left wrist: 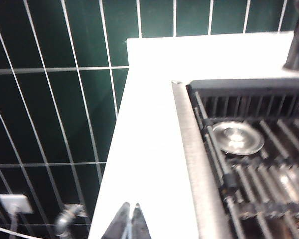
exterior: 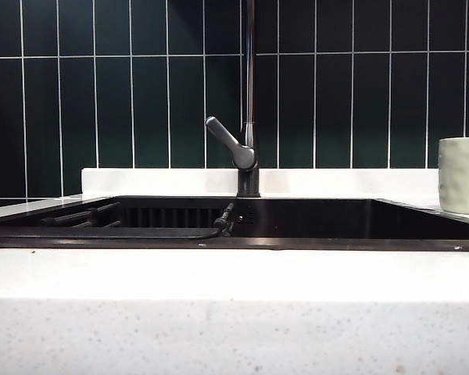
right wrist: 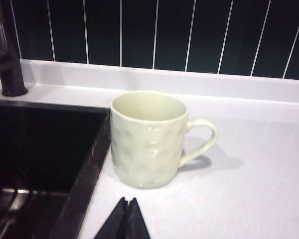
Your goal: Pick up the mug next to the sink, go to the faucet to get some water, pour the water into the sink, and finally put the mug back to its place.
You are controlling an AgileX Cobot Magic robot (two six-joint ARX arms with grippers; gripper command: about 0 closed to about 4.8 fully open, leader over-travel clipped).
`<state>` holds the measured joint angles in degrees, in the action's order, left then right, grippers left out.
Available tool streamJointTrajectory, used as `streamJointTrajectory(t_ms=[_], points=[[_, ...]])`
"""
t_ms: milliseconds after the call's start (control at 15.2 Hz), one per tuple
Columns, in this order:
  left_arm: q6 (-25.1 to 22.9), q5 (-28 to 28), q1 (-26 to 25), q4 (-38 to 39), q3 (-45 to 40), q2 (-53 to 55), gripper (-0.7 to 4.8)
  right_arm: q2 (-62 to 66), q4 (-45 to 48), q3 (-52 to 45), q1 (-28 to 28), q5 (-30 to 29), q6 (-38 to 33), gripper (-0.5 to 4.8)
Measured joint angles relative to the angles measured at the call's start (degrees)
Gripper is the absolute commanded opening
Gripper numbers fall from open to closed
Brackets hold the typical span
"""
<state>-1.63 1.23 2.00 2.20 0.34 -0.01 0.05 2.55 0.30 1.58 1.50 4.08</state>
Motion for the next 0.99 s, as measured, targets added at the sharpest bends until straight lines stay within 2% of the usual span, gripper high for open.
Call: streamJointTrajectory(t_ms=[263, 329, 460, 723, 920, 986], points=[[3.02, -2.56, 0.0, 0.31, 1.29, 0.0, -0.05, 0.0, 4.61, 0.04, 0.0, 0.9, -4.28, -0.01], [3.72, -4.13, 0.02, 1.33, 4.35, 0.11, -0.05, 0.15, 2.84, 2.34, 0.0, 4.37, -8.94, -0.01], [3.8, -5.05, 0.02, 0.83, 10.29, 0.07, -0.05, 0.33, -2.4, 9.03, 0.02, 4.96, -11.37, -0.01], [1.11, -7.56, 0.02, 1.07, 16.28, 6.78, -0.05, 8.26, -8.26, 17.4, 0.13, 6.34, -9.2, -0.01], [1.01, -7.78, 0.02, 0.24, 22.23, 16.76, -0.05, 19.04, -9.07, 27.08, 0.15, 9.16, -6.88, -0.01], [1.01, -8.68, 0.02, 0.09, 26.67, 23.41, -0.05, 24.5, -12.52, 31.32, 0.15, 10.05, -5.75, -0.01]])
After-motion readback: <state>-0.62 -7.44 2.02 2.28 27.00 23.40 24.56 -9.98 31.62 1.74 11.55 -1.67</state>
